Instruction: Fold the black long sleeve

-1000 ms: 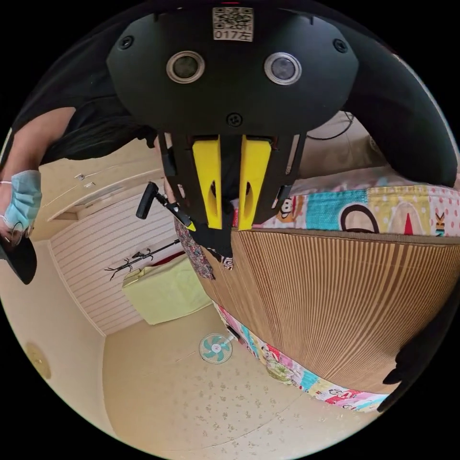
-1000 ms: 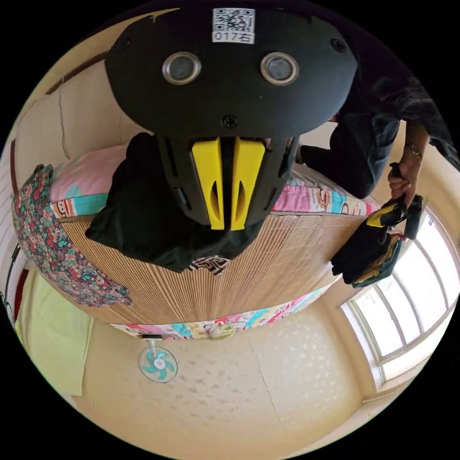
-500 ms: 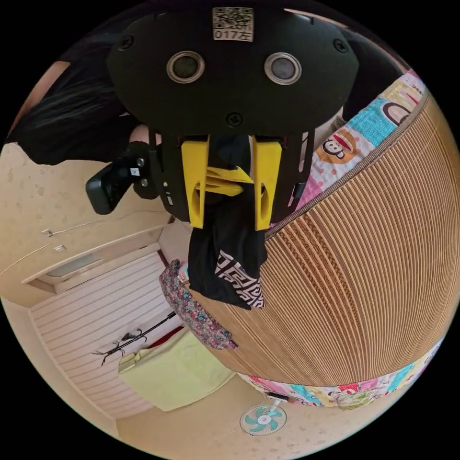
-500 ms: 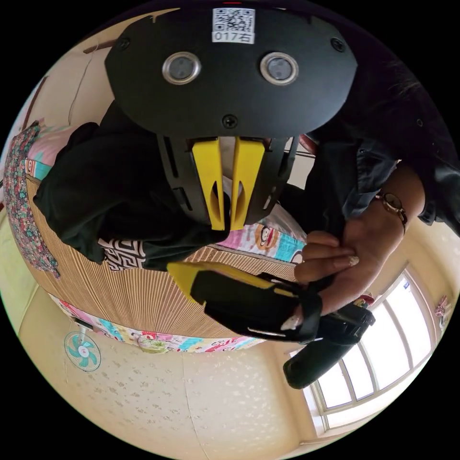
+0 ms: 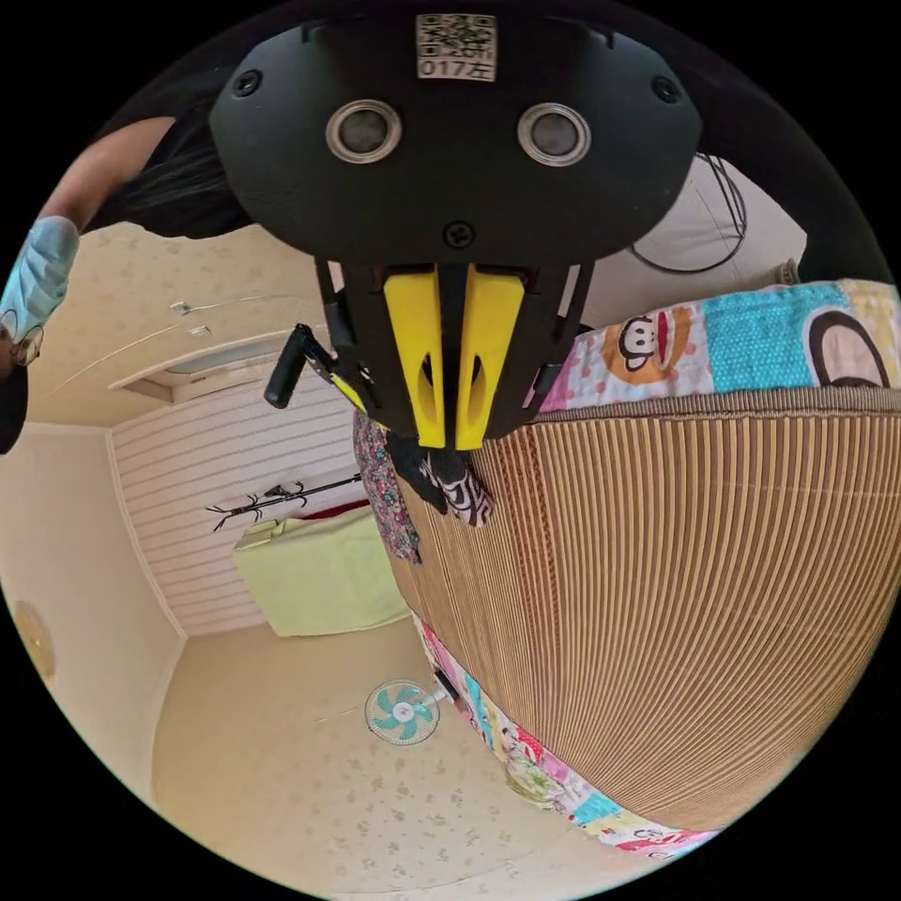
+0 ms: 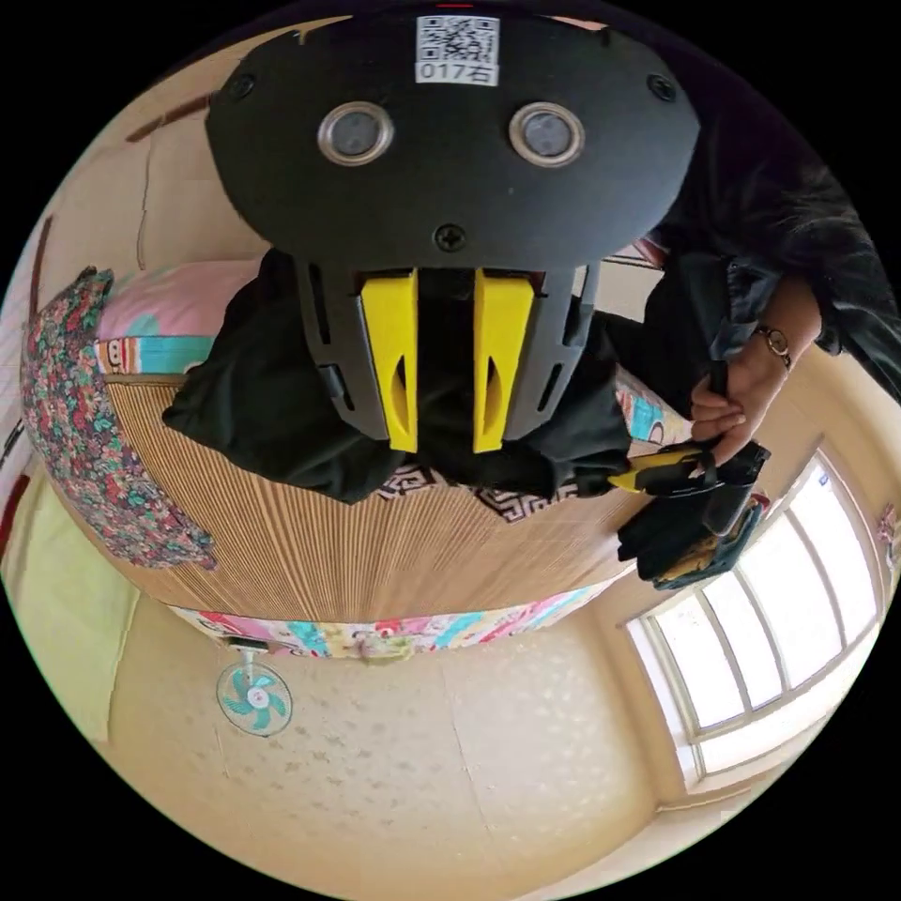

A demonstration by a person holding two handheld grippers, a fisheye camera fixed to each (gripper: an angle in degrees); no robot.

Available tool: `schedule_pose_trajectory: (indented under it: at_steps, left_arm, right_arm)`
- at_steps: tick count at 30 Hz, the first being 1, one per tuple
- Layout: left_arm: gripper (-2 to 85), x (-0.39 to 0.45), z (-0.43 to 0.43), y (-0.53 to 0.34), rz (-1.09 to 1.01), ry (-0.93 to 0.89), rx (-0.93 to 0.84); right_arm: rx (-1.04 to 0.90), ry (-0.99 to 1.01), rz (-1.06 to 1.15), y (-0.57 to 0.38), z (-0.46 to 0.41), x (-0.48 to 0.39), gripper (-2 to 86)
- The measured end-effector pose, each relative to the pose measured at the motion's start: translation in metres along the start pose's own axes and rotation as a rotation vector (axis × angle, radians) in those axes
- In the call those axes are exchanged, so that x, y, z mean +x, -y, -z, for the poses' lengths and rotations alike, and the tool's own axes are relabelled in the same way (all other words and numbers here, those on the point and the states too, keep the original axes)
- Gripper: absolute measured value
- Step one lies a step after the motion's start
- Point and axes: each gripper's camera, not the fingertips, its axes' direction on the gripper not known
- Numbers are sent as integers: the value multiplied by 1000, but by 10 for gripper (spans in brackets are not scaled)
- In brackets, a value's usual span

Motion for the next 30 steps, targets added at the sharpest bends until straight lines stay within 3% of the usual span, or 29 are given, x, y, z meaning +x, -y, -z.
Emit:
schedule_pose_trajectory:
  at_steps: [3, 8, 10, 12, 13, 16, 18, 20, 25, 28, 30]
  left_arm:
    - [-1, -14, 2, 3, 44, -36, -4]
    - [-2, -24, 11, 8, 66, 14, 7]
    - [-1, -31, 14, 11, 88, 1, 25]
    - [-1, -37, 14, 14, 116, -13, 21]
    - [-1, -40, 13, 15, 128, -28, 18]
    - [0, -37, 9, 18, 123, -54, 9]
    - [0, -31, 7, 19, 111, -45, 7]
    - [-1, -22, 3, 20, 84, -76, 8]
    - [-2, 13, 5, 18, -16, -163, 14]
    - [-3, 33, 3, 14, -41, -81, -4]
    - [-3, 38, 0, 10, -34, -73, -8]
  right_arm:
    - [-402, -67, 18, 10, -61, 2, 40]
    - [-522, 9, 258, 12, -13, -54, 20]
    - [-508, 273, 397, 8, 15, -68, 14]
    - [-439, 692, 617, -2, 54, -79, 11]
    - [-414, 734, 656, -5, 61, -78, 11]
    - [-328, 580, 567, 6, 69, -53, 18]
    - [-298, 440, 297, 40, 53, -11, 43]
    - [-260, 342, 184, 64, 43, 10, 70]
    - [-94, 257, 226, 122, 23, 5, 79]
    - [-254, 158, 298, 179, -33, -14, 92]
    - [-506, 65, 381, 212, -104, -34, 95]
